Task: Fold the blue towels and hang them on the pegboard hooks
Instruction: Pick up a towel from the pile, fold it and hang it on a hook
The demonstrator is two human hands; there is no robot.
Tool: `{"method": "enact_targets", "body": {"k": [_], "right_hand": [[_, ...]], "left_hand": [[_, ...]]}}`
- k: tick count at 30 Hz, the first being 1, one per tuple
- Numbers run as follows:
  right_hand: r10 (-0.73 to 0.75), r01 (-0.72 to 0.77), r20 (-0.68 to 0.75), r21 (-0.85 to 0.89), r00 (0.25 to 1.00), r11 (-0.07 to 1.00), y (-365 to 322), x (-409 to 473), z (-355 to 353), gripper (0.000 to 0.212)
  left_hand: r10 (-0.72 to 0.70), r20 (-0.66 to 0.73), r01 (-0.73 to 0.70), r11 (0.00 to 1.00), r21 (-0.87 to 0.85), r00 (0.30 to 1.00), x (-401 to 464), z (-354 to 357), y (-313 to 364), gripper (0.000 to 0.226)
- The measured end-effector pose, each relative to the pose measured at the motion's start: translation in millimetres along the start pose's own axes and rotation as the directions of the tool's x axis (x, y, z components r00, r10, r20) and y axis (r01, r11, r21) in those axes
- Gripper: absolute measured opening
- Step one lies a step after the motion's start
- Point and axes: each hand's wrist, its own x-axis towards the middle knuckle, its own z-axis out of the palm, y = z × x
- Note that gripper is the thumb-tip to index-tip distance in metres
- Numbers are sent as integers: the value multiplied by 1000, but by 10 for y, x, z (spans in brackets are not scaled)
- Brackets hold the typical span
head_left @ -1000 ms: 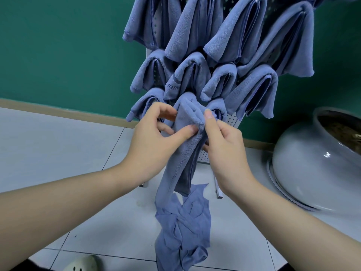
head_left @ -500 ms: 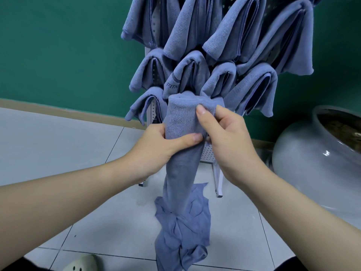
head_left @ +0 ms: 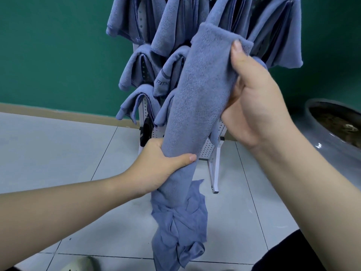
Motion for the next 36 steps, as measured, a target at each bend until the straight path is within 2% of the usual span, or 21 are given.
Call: {"method": "enact_targets", "body": {"k": [4, 10, 13, 16, 18, 22, 23, 24, 25, 27, 28, 30, 32, 34, 36], "right_hand": [[7, -1, -59, 93, 998, 996, -114, 20, -74, 38], [-33, 62, -140, 207, 990, 976, -262, 112, -247, 41], [-40, 81, -177, 234, 983, 969, -314, 139, -357, 36], [-34, 89, -220, 247, 975, 965, -342, 159, -456, 30], [-13, 70, -232, 236, 973, 969, -317, 147, -494, 30], [60, -9, -243, 207, 968, 978, -226, 61, -482, 36], [72, -20, -250, 205, 965, 979, -202, 49, -475, 36], [84, -30, -259, 204, 962, 979, -184, 39, -469, 35], [97, -43, -267, 202, 959, 978, -166, 32, -457, 35], [130, -77, -274, 198, 953, 977, -114, 11, -422, 35], [150, -99, -272, 193, 951, 976, -84, -1, -395, 36], [190, -143, -257, 189, 948, 971, -19, -24, -357, 37], [221, -173, -257, 196, 941, 965, 44, -23, -337, 38], [237, -181, -276, 216, 931, 959, 94, 0, -334, 39], [250, -183, -310, 229, 917, 956, 131, 37, -353, 41]], "left_hand": [[-64, 130, 50, 993, 111, 990, 7, -31, -158, 46], [-166, 329, 104, 974, 200, 929, 74, -57, -313, 35], [-157, 361, 84, 974, 210, 919, 108, -98, -334, 49], [-214, 420, 77, 945, 319, 882, 115, -144, -332, 20], [-281, 480, 96, 922, 374, 831, 132, -189, -344, 19], [-464, 488, 152, 821, 551, 739, 240, -319, -322, 9], [-489, 489, 137, 794, 593, 722, 254, -360, -285, 10], [-491, 493, 120, 785, 607, 718, 275, -397, -249, 22], [-461, 497, 104, 801, 589, 736, 301, -421, -215, 40], [-323, 483, 58, 872, 486, 813, 352, -438, -155, 81], [-243, 474, 29, 910, 414, 846, 369, -418, -103, 90], [-83, 437, -39, 964, 262, 896, 368, -328, 44, 80], [60, 325, -100, 989, 109, 944, 323, -204, 216, 62], [97, 244, -104, 994, 15, 965, 272, -95, 294, 52], [51, 223, -50, 999, -10, 974, 228, -16, 267, 44]]}}
